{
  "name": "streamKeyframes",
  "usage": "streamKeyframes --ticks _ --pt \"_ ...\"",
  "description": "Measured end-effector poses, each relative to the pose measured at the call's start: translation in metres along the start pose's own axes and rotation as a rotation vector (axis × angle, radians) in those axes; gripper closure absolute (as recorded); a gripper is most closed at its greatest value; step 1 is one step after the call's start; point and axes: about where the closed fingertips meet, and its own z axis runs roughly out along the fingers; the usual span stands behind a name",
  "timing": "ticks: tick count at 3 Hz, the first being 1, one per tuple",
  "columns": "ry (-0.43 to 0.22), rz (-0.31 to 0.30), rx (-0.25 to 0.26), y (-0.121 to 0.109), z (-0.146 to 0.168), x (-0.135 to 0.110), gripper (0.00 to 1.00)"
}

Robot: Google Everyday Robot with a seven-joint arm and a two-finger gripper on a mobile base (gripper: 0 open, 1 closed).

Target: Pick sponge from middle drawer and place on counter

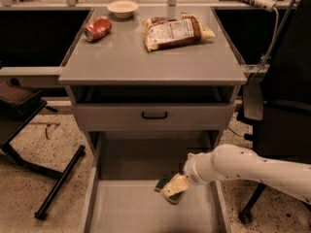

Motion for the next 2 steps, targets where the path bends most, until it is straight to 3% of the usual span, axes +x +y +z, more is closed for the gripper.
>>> streamKeyframes --ticks 1,2 --pt "-0.005 0.019 -0.037 0.0004 0.0218 0.0107 0.0" --pt "-0.002 0.019 -0.037 0.0018 0.0208 0.0113 0.0"
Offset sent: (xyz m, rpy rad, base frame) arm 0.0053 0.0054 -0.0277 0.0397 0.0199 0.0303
